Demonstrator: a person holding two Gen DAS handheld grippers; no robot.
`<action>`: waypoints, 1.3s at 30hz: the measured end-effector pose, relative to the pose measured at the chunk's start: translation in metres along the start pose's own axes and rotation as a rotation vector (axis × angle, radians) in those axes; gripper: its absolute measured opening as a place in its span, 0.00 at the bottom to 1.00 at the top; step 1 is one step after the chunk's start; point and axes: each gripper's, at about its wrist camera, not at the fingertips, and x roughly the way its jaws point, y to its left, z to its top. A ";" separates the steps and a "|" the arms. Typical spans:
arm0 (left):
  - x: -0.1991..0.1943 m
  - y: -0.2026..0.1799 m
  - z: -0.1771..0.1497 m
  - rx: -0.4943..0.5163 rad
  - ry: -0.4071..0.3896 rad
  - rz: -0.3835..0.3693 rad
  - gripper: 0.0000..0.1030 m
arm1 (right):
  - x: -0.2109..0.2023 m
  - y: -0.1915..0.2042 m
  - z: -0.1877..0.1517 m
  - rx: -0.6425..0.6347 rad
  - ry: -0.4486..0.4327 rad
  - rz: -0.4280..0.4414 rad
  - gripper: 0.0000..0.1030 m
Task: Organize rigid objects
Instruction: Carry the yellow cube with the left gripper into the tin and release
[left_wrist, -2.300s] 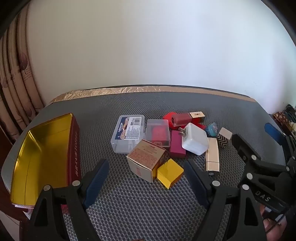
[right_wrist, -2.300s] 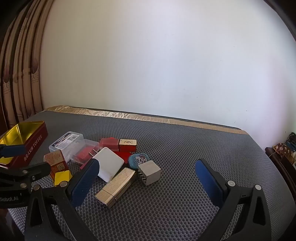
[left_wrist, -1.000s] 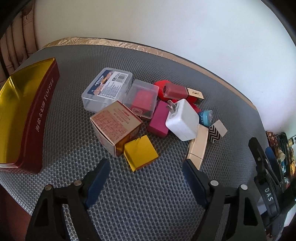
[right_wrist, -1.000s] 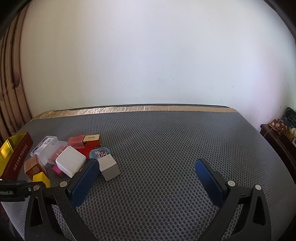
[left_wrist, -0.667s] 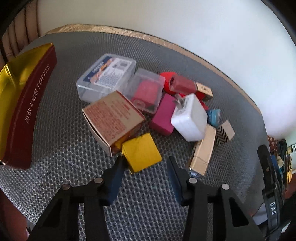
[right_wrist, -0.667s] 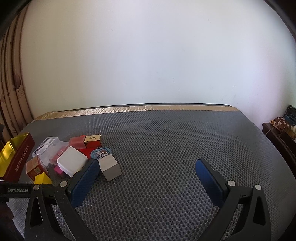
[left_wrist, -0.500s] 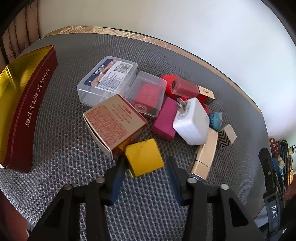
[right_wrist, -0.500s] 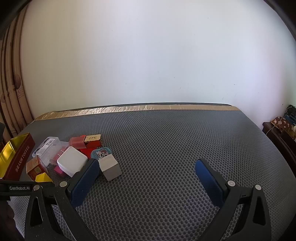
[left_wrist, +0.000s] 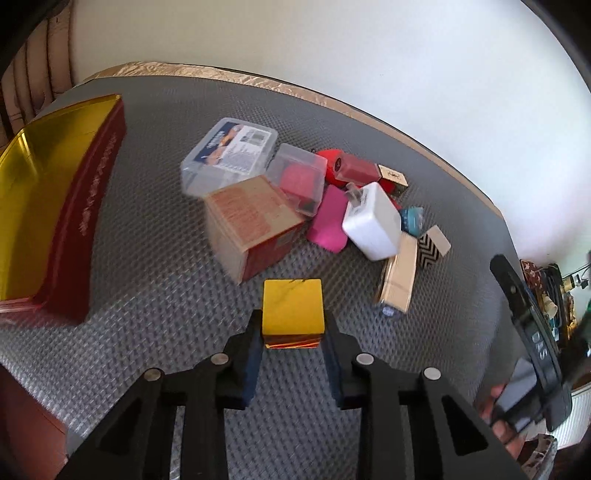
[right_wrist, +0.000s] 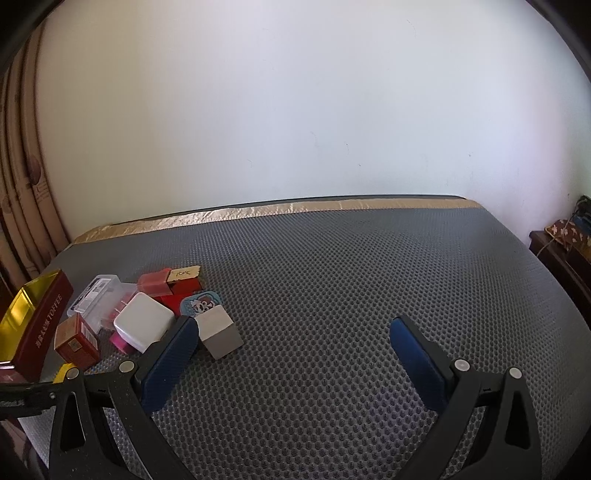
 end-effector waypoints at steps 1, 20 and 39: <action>-0.002 0.000 -0.002 -0.002 -0.005 0.003 0.29 | -0.001 0.002 0.000 -0.011 -0.002 0.004 1.00; -0.107 0.049 -0.043 -0.051 -0.186 0.006 0.29 | 0.009 0.177 -0.001 -0.379 0.153 0.314 1.00; -0.125 0.111 -0.036 -0.148 -0.209 0.042 0.29 | 0.063 0.225 -0.021 -0.480 0.326 0.316 0.97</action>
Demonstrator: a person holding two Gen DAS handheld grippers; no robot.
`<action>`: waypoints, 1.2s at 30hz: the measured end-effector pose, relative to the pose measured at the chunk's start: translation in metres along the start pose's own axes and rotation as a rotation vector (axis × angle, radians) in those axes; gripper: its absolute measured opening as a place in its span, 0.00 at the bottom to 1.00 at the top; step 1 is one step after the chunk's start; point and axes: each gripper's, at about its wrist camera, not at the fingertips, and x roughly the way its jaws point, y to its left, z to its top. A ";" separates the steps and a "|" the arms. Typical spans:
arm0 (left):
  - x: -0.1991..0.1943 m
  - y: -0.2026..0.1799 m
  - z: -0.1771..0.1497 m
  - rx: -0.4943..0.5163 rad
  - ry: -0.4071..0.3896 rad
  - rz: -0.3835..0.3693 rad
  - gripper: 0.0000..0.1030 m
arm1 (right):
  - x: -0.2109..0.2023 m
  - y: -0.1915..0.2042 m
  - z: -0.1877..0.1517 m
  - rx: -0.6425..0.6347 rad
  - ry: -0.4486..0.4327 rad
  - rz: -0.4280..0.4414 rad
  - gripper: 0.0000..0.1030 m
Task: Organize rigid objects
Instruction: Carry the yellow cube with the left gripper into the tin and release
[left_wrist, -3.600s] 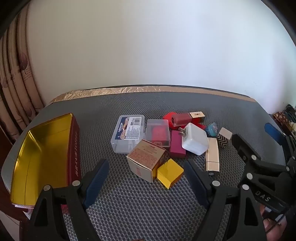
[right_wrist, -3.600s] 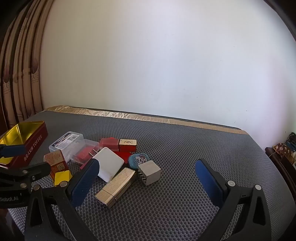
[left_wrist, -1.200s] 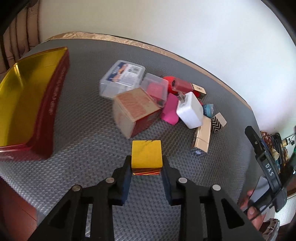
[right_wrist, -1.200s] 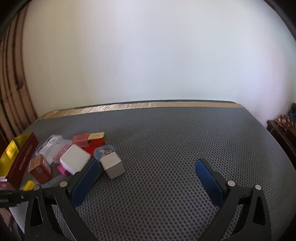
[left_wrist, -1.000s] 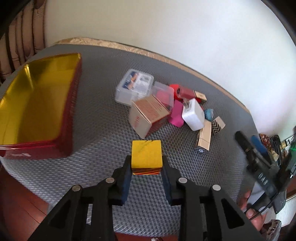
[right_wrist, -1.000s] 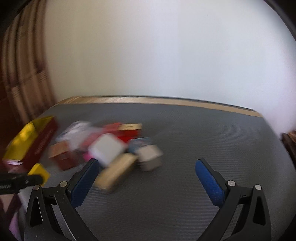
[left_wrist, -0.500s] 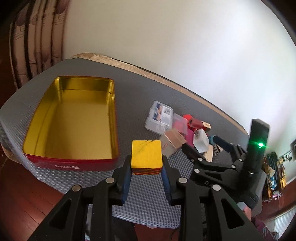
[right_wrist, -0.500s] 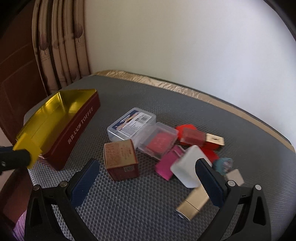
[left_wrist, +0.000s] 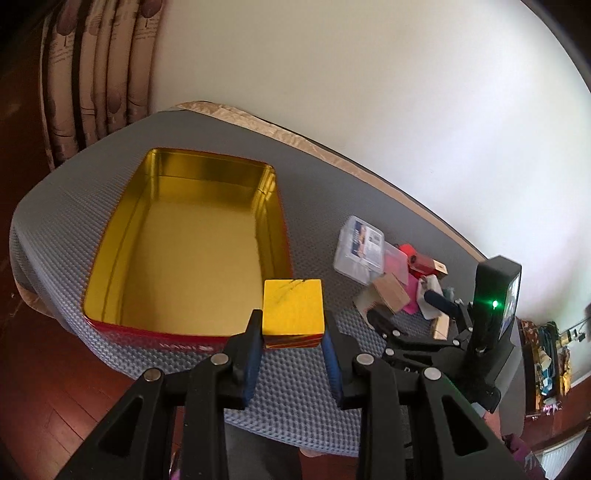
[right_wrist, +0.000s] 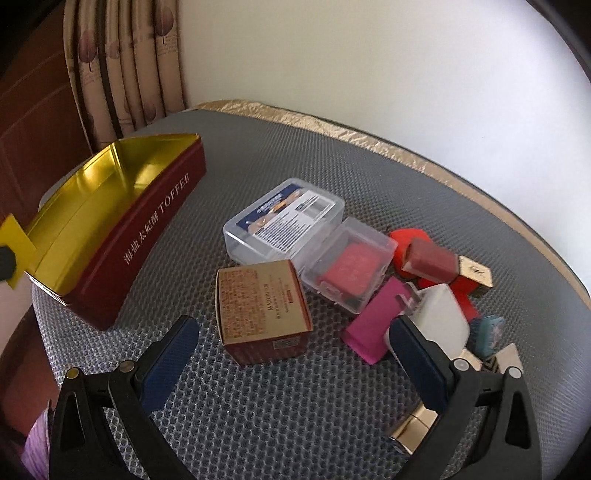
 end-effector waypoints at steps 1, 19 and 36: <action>0.000 0.003 0.003 0.003 -0.001 0.002 0.29 | 0.002 0.001 0.000 0.001 0.004 0.008 0.89; 0.020 0.032 0.050 0.071 0.006 0.110 0.29 | -0.008 -0.011 0.002 -0.003 -0.079 -0.044 1.00; 0.045 0.059 0.069 0.049 0.035 0.129 0.29 | -0.009 -0.022 0.004 0.026 -0.037 0.076 0.97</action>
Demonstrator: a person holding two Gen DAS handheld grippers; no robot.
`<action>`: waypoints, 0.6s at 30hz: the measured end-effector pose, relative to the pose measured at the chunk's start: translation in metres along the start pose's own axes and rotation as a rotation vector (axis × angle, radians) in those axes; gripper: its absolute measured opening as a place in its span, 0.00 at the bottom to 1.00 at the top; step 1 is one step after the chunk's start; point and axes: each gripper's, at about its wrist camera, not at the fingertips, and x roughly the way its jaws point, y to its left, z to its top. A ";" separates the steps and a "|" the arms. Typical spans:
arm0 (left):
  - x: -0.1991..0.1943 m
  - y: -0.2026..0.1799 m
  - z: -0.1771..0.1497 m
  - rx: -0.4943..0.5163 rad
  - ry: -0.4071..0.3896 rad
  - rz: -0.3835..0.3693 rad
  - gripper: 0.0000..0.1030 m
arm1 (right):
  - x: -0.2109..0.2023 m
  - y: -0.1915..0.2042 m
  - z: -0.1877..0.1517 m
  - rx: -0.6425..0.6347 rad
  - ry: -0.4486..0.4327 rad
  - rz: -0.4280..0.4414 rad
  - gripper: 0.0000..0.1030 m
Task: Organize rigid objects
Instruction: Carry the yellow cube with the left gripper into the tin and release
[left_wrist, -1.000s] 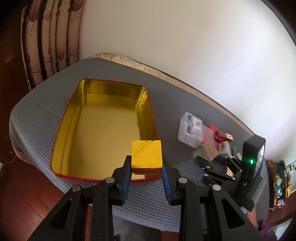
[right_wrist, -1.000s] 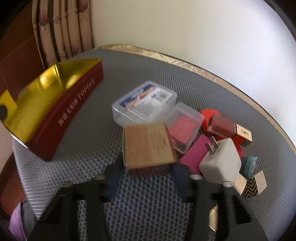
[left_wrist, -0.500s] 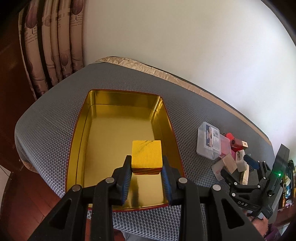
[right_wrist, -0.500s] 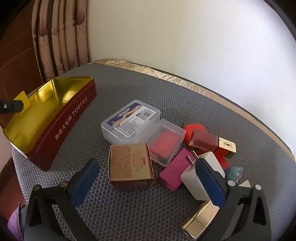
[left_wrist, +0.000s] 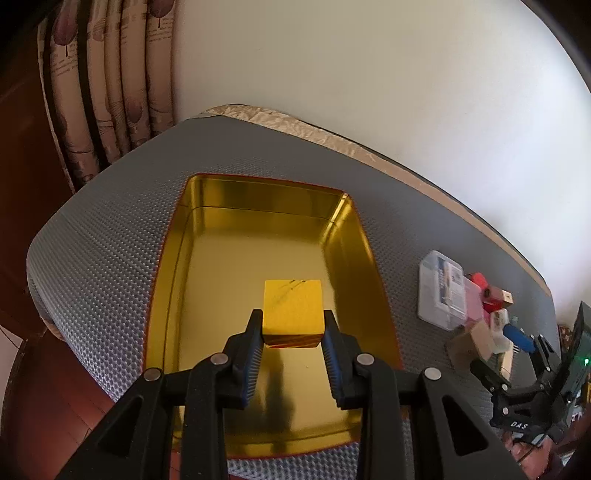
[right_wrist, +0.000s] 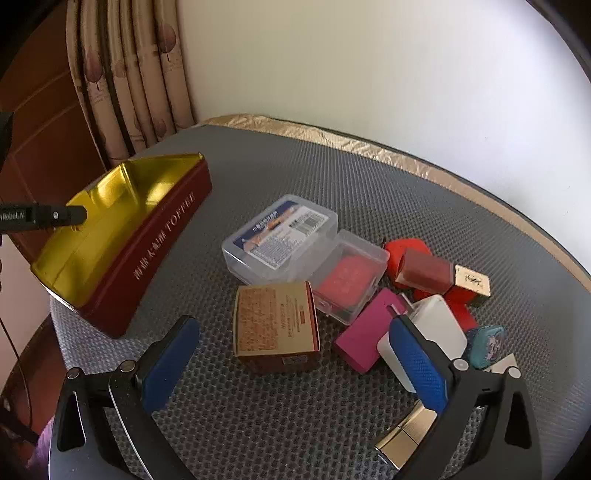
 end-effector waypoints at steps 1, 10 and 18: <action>0.003 0.003 0.002 -0.004 0.005 -0.002 0.29 | 0.005 -0.001 -0.001 0.005 0.015 0.003 0.96; 0.016 0.015 0.011 -0.013 0.016 0.009 0.29 | 0.016 0.000 -0.002 0.008 0.051 0.032 0.39; 0.033 0.025 0.022 0.000 0.030 0.020 0.30 | -0.002 0.020 -0.003 -0.001 -0.036 0.075 0.39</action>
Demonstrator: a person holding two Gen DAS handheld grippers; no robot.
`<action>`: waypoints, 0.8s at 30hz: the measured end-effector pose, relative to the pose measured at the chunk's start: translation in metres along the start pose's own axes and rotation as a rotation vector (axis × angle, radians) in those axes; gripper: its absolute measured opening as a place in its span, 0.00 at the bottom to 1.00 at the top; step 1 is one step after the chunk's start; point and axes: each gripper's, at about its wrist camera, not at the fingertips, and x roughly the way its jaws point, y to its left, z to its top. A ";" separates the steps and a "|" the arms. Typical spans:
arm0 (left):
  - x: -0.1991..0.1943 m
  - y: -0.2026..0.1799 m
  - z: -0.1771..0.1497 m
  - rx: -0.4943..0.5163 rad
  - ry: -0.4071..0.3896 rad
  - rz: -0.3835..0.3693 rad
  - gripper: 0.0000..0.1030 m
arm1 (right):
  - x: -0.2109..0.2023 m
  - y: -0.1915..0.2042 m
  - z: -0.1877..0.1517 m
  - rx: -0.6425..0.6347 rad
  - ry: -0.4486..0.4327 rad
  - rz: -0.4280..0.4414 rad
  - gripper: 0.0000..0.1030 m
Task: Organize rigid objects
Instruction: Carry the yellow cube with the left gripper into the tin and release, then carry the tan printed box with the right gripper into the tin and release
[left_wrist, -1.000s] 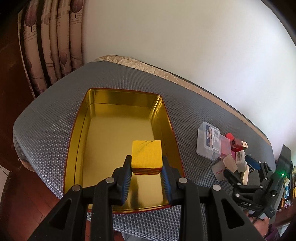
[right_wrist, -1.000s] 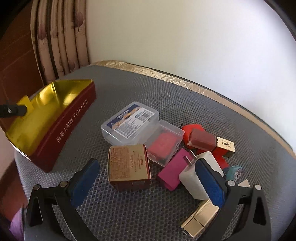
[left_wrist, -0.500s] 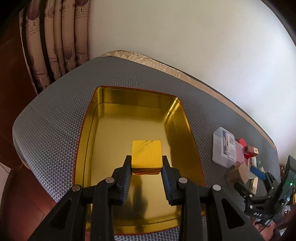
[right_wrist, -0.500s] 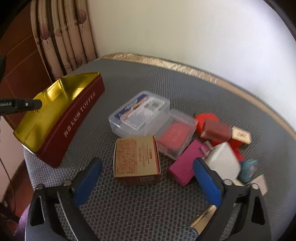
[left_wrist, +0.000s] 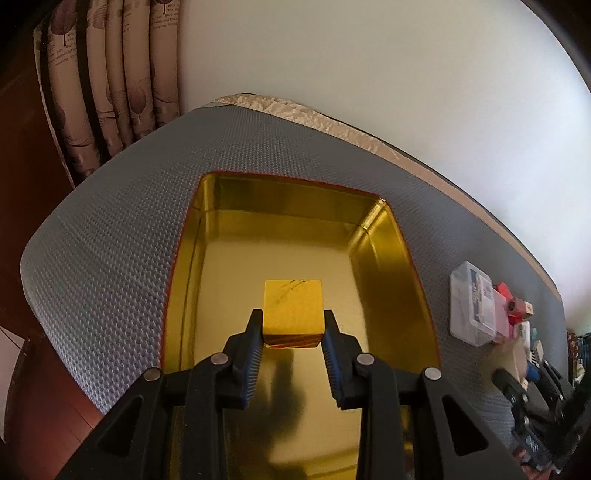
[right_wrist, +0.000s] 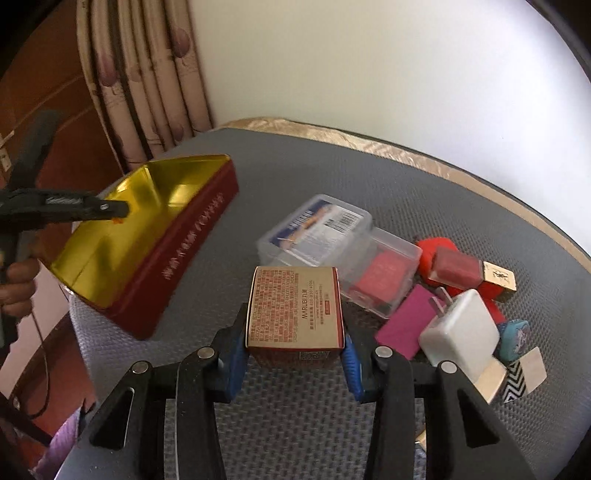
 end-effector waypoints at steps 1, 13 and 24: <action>0.004 0.001 0.005 0.008 0.001 0.006 0.30 | 0.000 0.003 0.000 -0.005 -0.003 0.006 0.39; 0.019 0.006 0.056 0.070 -0.031 0.131 0.37 | 0.010 0.010 -0.005 -0.003 0.012 0.034 0.39; -0.069 0.023 -0.013 -0.081 -0.103 0.105 0.42 | -0.013 0.028 0.031 -0.029 -0.042 0.067 0.39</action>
